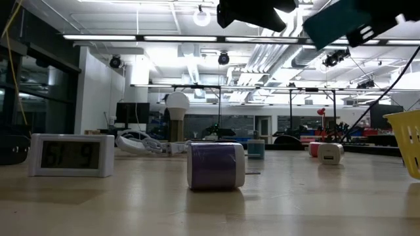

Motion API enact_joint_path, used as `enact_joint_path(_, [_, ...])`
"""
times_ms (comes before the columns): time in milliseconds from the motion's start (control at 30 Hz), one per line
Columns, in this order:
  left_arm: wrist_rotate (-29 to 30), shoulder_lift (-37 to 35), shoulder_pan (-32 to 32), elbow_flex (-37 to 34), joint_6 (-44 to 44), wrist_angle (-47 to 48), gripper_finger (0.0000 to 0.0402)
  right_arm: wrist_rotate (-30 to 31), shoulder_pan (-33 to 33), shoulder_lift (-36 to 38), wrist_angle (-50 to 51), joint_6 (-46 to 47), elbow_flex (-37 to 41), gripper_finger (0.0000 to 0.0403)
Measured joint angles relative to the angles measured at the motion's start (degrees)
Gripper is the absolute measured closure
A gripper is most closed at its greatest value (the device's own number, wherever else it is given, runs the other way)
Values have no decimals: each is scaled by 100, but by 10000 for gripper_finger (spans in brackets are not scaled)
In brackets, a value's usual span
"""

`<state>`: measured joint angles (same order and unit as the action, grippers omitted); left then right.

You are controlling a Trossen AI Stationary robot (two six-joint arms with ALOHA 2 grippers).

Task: Pick & Place Office items
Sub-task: Put the light blue digital clock into the yellow basket

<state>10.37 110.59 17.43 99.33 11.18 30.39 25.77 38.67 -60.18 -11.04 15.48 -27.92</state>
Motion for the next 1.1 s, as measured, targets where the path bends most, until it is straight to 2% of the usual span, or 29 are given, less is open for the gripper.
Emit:
enact_joint_path(200, [-2, 0, 0, 0, -1, -2, 231, -145, 246, 529, 688, 538, 0, 353])
enact_joint_path(467, [-4, 0, 0, 0, 129, -3, 231, -1288, 274, 845, 1467, 1379, 0, 353])
enact_joint_path(700, [-3, 0, 0, 0, 270, -44, 231, -2201, 271, 856, 1552, 1888, 0, 353])
enact_joint_path(900, [-2, 0, 0, 0, 280, -112, 231, -2362, 261, 811, 1555, 2211, 0, 353])
enact_joint_path(1100, [-2, 0, 0, 0, 280, -114, 231, -2485, 244, 430, 1424, 2250, 0, 353])
